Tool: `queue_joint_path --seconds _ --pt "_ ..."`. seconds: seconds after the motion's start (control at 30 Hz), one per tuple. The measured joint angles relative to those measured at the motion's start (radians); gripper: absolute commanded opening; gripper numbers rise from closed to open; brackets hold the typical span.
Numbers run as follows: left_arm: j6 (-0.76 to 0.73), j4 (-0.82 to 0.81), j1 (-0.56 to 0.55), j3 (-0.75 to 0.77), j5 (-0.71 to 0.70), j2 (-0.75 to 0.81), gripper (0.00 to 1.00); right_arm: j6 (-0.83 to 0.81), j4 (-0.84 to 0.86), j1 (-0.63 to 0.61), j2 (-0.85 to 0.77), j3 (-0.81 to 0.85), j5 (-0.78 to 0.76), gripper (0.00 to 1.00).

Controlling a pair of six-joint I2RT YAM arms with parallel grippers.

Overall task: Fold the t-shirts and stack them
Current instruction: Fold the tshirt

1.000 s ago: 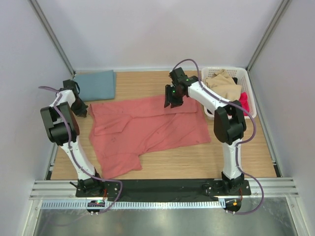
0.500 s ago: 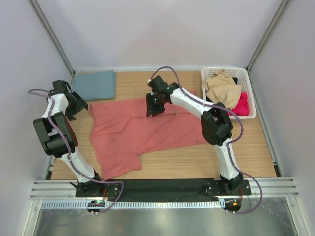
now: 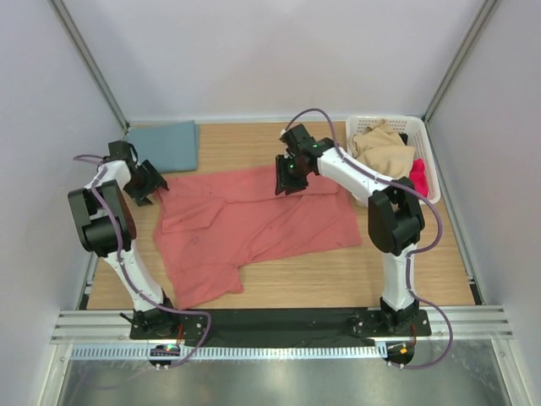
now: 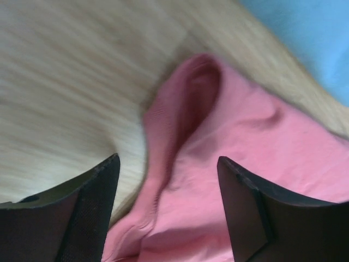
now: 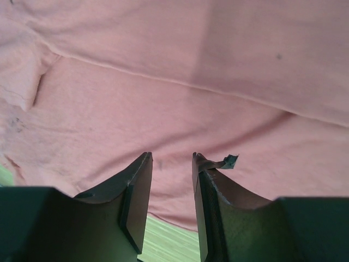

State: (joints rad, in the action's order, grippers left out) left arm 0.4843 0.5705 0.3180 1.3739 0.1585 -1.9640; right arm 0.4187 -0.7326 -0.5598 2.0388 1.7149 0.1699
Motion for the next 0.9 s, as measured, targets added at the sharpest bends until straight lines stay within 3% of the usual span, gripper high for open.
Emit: queue_joint_path --seconds 0.17,0.2,0.27,0.3,0.37,0.6,0.63,0.67,0.7,0.87,0.9 --pt "0.006 -0.018 -0.039 0.035 -0.009 -0.037 0.5 -0.019 0.002 0.069 -0.083 -0.079 -0.02 0.42" --pt "0.007 -0.019 -0.042 0.04 -0.017 -0.042 0.39 -0.027 0.0 0.083 -0.092 -0.085 -0.029 0.42" --pt "0.007 -0.015 -0.043 0.054 -0.031 -0.057 0.26 -0.043 -0.005 0.105 -0.103 -0.088 -0.05 0.42" --pt "0.007 -0.009 -0.042 0.065 -0.041 -0.066 0.13 -0.051 -0.005 0.116 -0.107 -0.088 -0.061 0.42" --pt "0.006 0.002 -0.04 0.083 -0.068 -0.08 0.0 -0.069 -0.006 0.127 -0.11 -0.088 -0.087 0.42" --pt "-0.002 0.048 -0.014 0.098 -0.153 -0.08 0.0 -0.097 -0.033 0.13 -0.105 -0.082 -0.164 0.42" --pt "-0.002 0.056 -0.006 0.098 -0.166 -0.079 0.04 -0.1 -0.041 0.132 -0.097 -0.07 -0.177 0.42" --pt "-0.003 0.064 0.002 0.098 -0.177 -0.077 0.14 -0.102 -0.048 0.135 -0.084 -0.053 -0.187 0.43" --pt "-0.005 0.072 0.01 0.098 -0.187 -0.075 0.35 -0.104 -0.06 0.138 -0.066 -0.031 -0.196 0.43" --pt "0.0 0.117 0.026 0.098 -0.219 -0.058 0.64 -0.116 -0.094 0.166 0.076 0.145 -0.245 0.43" --pt "0.0 0.127 0.026 0.098 -0.22 -0.049 0.64 -0.119 -0.096 0.169 0.1 0.172 -0.251 0.43"
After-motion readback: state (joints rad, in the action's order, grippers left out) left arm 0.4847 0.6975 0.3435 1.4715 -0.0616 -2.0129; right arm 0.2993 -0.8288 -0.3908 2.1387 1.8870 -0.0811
